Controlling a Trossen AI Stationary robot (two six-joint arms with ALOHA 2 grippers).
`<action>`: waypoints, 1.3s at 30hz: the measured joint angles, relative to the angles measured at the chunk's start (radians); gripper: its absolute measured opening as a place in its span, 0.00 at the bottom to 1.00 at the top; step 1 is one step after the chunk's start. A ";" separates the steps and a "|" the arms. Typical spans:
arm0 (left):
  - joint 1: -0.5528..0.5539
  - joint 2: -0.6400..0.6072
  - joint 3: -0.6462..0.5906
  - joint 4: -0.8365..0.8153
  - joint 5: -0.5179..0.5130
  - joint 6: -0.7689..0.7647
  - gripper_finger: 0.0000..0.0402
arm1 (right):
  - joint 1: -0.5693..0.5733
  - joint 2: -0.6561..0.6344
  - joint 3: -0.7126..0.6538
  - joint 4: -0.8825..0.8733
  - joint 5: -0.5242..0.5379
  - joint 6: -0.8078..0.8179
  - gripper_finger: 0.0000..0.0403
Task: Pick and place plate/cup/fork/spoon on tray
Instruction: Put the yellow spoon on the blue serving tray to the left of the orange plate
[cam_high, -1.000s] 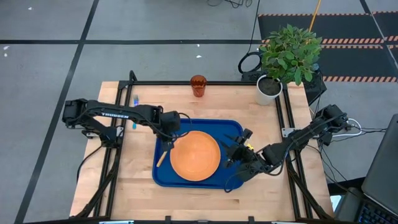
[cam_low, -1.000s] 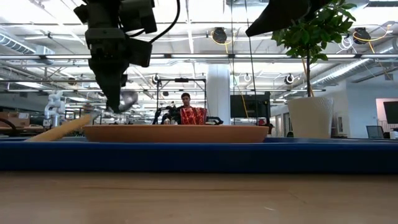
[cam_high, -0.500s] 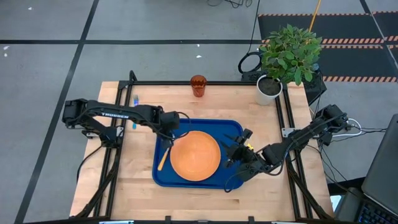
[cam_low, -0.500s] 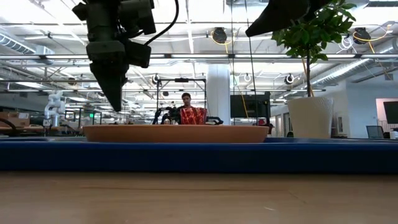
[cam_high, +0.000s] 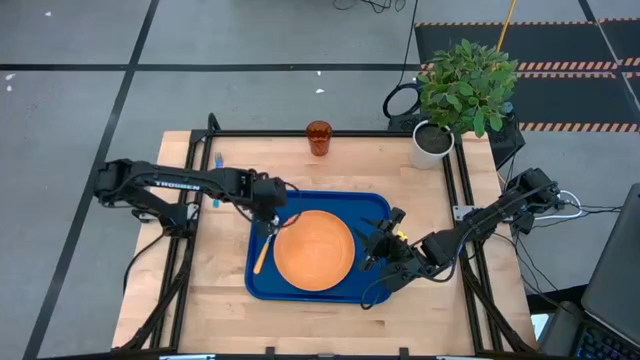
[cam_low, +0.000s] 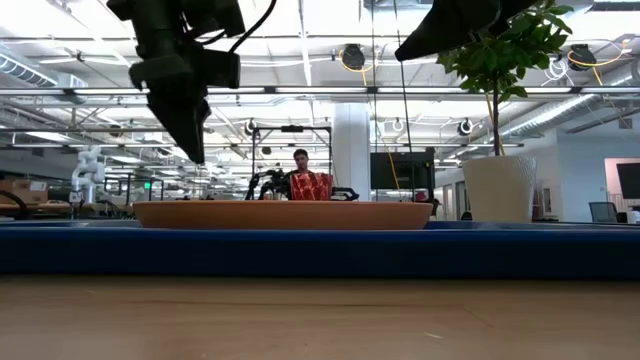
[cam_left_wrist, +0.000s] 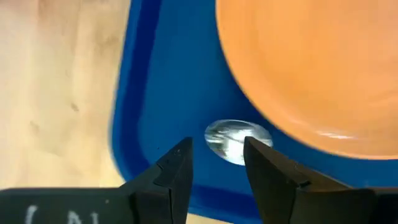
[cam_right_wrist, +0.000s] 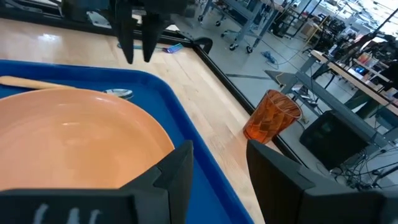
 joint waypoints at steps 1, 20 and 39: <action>-0.001 0.012 0.000 0.001 -0.022 0.054 0.36 | 0.000 0.000 0.000 0.000 -0.006 0.000 0.36; -0.026 0.182 -0.002 0.082 -0.050 0.509 0.36 | 0.000 0.000 0.000 -0.021 -0.052 0.024 0.36; -0.028 0.261 -0.001 -0.033 -0.079 0.503 0.36 | 0.000 0.000 -0.047 -0.012 -0.052 0.069 0.36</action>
